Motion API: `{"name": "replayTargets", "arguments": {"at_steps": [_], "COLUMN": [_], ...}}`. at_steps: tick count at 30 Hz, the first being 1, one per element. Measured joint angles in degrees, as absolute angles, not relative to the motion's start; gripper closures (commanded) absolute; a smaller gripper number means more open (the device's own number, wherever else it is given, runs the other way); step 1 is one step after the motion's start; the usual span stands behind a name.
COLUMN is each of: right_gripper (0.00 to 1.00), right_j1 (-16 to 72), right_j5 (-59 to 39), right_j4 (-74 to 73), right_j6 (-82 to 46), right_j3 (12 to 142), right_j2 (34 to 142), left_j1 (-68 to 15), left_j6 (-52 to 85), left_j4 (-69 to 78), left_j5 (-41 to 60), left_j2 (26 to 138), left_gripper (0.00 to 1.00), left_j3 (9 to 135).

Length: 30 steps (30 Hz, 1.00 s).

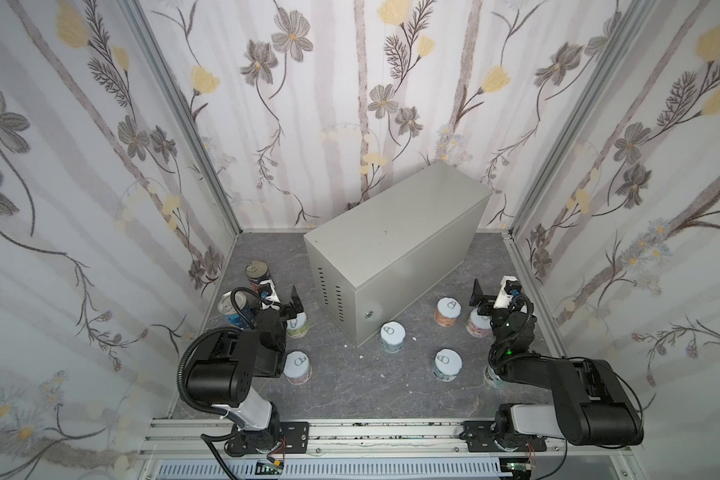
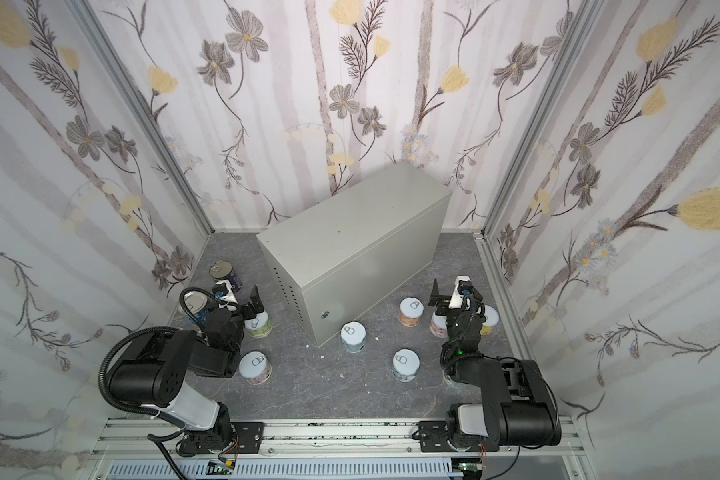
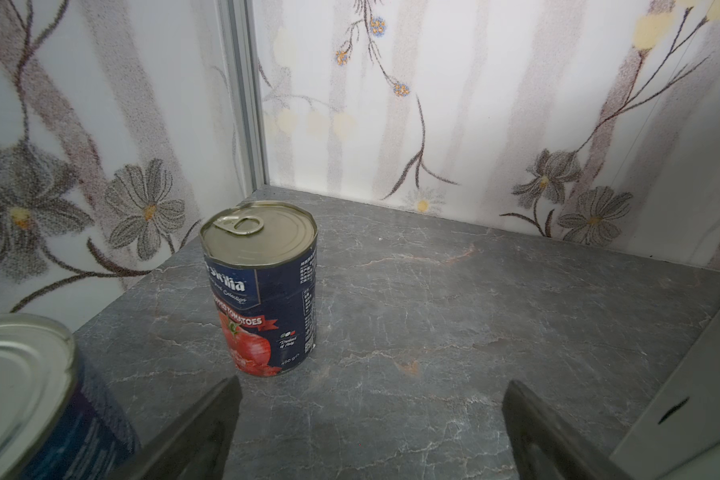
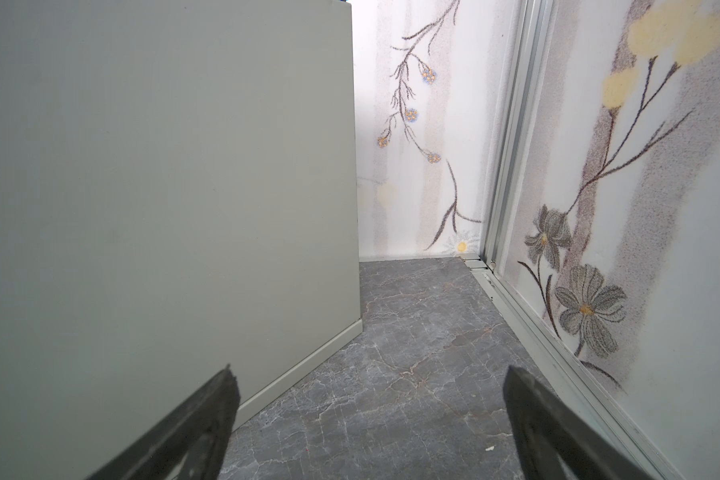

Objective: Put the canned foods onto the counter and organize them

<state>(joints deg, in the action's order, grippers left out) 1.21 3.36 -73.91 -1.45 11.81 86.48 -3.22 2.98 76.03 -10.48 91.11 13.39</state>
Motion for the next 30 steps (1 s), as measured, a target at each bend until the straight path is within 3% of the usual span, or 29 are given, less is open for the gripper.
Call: {"name": "replayTargets", "arguments": {"at_steps": [30], "right_gripper": [0.0], "right_j1": [0.73], "right_j5": [3.14], "right_j4": [-73.91], "right_j6": [-1.45], "right_j3": [11.81], "right_j2": [86.48], "left_j1": [-2.42], "left_j6": [3.03], "left_j4": [76.01], "left_j5": [-9.3], "left_j2": [91.11], "left_gripper": [0.0], "left_j3": [13.39]}}
